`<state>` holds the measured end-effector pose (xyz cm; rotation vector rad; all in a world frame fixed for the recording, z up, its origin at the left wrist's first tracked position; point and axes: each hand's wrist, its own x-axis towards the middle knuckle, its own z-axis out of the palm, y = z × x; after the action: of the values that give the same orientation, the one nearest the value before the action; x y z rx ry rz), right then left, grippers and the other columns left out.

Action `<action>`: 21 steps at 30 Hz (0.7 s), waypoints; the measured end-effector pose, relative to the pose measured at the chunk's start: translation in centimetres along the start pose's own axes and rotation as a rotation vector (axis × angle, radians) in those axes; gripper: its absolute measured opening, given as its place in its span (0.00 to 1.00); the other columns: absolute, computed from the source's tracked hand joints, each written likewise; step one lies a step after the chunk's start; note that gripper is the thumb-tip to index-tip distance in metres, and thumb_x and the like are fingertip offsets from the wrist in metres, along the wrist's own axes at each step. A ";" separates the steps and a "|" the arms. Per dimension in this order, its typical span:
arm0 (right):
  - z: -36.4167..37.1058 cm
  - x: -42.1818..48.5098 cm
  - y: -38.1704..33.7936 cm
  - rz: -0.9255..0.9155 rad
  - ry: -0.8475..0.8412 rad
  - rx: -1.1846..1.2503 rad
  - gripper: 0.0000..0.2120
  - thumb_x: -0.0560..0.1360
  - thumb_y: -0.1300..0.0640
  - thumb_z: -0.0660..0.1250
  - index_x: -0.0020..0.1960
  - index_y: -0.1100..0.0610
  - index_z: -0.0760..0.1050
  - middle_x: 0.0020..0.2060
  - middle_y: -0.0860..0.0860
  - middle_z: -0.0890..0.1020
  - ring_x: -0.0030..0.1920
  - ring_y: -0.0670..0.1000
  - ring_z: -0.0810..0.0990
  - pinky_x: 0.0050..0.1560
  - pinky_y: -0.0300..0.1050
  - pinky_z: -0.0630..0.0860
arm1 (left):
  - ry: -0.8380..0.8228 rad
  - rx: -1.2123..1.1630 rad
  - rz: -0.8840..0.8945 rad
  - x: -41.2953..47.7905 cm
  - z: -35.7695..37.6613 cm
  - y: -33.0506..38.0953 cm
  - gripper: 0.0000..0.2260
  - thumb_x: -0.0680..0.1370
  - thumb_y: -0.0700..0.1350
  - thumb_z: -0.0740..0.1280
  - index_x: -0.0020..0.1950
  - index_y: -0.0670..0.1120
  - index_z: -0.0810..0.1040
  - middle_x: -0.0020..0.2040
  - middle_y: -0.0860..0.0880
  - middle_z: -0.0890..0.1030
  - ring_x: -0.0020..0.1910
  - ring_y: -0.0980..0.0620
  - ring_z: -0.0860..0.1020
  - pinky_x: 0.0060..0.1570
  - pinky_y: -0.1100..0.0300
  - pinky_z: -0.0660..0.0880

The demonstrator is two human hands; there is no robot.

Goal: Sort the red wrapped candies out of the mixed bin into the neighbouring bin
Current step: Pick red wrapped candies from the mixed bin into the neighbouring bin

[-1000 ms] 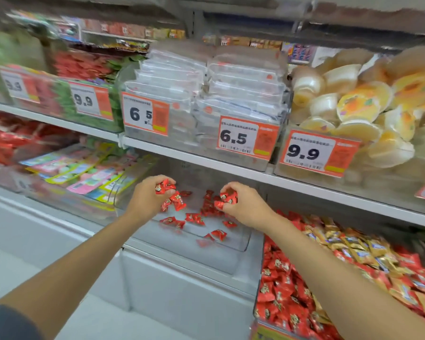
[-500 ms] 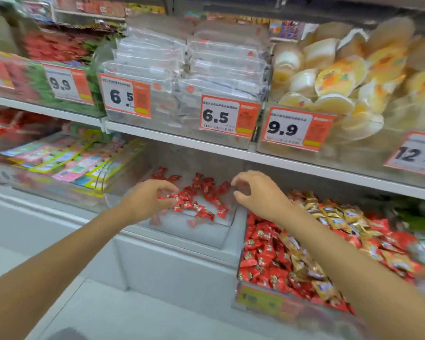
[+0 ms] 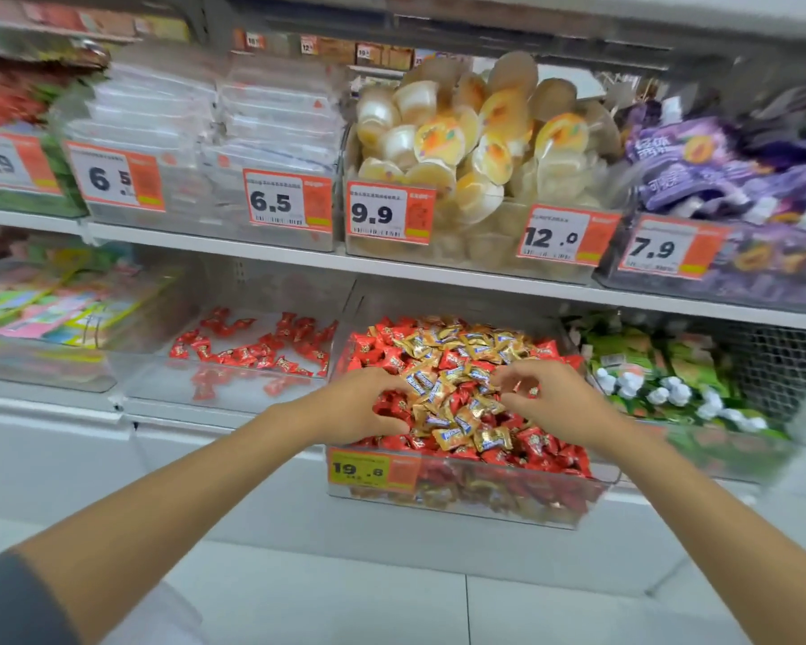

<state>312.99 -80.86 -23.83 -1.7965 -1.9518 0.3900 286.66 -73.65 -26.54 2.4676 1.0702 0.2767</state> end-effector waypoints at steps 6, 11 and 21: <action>-0.2 -0.3 1.6 -0.010 0.010 0.030 0.06 0.77 0.57 0.68 0.48 0.45 0.79 0.47 0.42 0.82 0.44 0.41 0.78 0.43 0.35 0.76 | -0.081 0.163 -0.052 2.2 3.1 -1.1 0.41 0.74 0.61 0.68 0.79 0.56 0.49 0.79 0.51 0.51 0.77 0.46 0.53 0.76 0.49 0.51; 0.4 -0.5 2.8 0.045 -0.003 0.033 0.06 0.77 0.57 0.68 0.48 0.47 0.80 0.46 0.44 0.82 0.46 0.44 0.80 0.47 0.39 0.78 | -0.131 0.265 -0.071 3.5 3.1 -1.5 0.50 0.68 0.68 0.69 0.77 0.59 0.38 0.62 0.42 0.68 0.59 0.43 0.71 0.61 0.48 0.70; 1.4 -0.3 3.2 0.079 -0.033 0.034 0.07 0.77 0.58 0.68 0.49 0.48 0.81 0.44 0.44 0.83 0.45 0.44 0.80 0.49 0.46 0.80 | -0.012 0.178 0.042 3.1 3.6 -0.9 0.45 0.76 0.57 0.69 0.76 0.63 0.34 0.30 0.49 0.67 0.28 0.52 0.67 0.33 0.56 0.64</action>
<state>315.05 -80.71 -26.72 -1.8607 -1.8889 0.4791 289.46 -71.90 -30.08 2.6477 1.0814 0.1870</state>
